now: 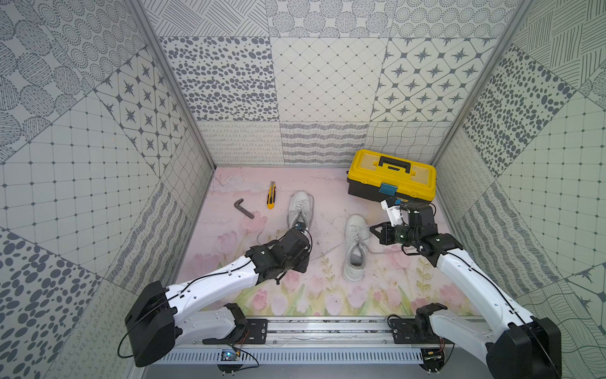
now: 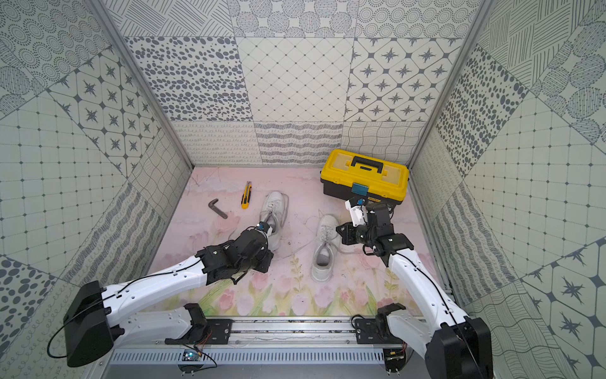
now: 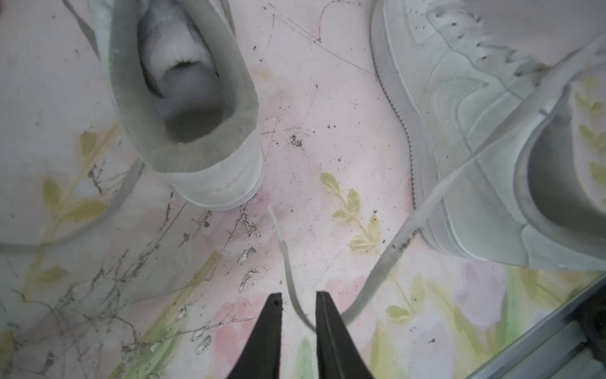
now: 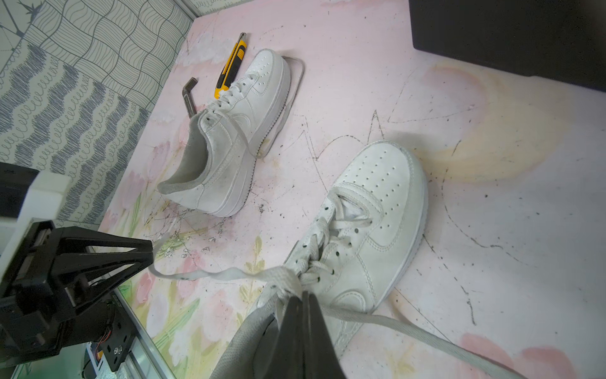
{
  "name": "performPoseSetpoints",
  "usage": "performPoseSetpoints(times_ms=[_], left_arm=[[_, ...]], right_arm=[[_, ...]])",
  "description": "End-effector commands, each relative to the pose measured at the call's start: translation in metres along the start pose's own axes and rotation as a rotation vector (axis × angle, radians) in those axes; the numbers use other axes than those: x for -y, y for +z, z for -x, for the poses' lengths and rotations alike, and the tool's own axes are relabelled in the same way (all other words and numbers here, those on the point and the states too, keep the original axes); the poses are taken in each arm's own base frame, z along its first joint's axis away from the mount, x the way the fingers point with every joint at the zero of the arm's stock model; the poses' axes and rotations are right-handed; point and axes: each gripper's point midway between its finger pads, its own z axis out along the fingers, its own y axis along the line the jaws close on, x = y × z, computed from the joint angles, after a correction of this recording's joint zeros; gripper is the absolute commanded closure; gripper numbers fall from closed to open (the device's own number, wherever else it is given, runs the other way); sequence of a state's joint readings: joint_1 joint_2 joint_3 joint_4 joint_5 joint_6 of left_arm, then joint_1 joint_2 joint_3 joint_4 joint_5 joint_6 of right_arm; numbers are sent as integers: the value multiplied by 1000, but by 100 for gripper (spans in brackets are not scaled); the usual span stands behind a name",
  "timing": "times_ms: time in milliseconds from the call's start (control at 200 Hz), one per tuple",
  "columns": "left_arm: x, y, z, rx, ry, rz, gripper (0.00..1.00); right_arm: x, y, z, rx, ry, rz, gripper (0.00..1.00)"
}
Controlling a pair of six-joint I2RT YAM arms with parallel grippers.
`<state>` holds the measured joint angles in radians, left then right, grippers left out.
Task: Tie the shoes
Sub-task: Wrap the shoelace around the shoelace.
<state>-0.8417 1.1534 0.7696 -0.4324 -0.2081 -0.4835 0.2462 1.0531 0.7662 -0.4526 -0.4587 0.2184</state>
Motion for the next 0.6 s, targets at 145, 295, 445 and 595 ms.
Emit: performPoseSetpoints(times_ms=[145,295,445,595], left_arm=[[-4,-37,34,182,130,21,46],[46,-39,51,264,311,-213,40],[108,-23,64,280,526,-457,35],[147,0,83,321,716,-566,31]], right_arm=[[-2,-7,2,-1,20,-10,100],[-3,-9,2,-3,42,-7,100],[-2,-11,-1,-31,106,-27,100],[-1,-13,-5,-61,144,-43,100]])
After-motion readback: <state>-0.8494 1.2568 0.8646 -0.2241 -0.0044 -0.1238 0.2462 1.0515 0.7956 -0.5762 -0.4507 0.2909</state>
